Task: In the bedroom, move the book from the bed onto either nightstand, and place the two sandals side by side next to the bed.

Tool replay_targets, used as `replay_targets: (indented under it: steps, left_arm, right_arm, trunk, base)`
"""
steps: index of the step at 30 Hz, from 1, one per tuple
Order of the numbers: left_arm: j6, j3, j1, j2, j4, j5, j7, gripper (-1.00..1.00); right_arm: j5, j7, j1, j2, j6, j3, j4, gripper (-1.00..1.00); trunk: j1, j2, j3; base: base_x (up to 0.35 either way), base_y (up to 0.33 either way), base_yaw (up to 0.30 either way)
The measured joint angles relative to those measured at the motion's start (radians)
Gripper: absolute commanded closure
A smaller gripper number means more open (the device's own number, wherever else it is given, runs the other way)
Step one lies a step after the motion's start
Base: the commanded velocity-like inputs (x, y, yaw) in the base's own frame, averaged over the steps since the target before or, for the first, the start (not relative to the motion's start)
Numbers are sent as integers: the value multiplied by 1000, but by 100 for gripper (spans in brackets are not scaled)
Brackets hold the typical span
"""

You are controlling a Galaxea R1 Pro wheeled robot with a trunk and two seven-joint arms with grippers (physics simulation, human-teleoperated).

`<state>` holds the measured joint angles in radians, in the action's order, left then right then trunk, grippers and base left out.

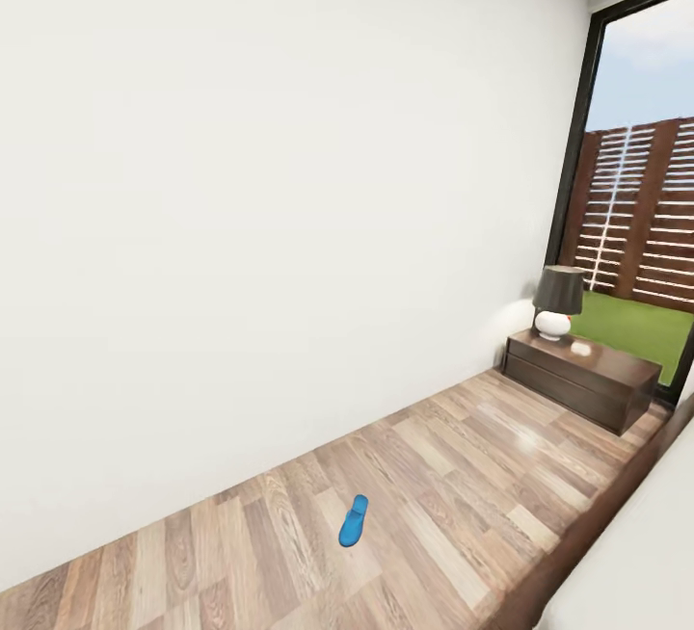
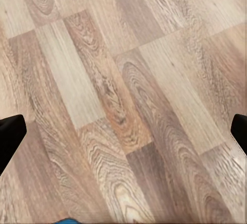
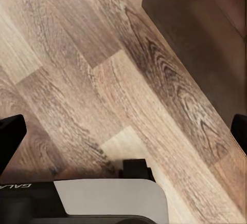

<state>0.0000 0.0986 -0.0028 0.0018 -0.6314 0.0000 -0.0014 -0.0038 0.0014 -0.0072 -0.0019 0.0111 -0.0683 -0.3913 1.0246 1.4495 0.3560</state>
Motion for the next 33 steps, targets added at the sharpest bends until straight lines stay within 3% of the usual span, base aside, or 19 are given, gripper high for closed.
replay_targets:
  steps: [10,33]
  left_arm:
    - [0,-1,0,-1,0,0,0,-100]
    - [0,-1,0,-2,0,0,0,-100]
  right_arm:
    - [0,0,0,0,0,0,0,-100]
    - [0,0,0,0,0,2,0,-100]
  trunk:
    - [0,0,0]
    - [0,0,0]
  base:
    - [188,-106,0]
    - [9,-8,32]
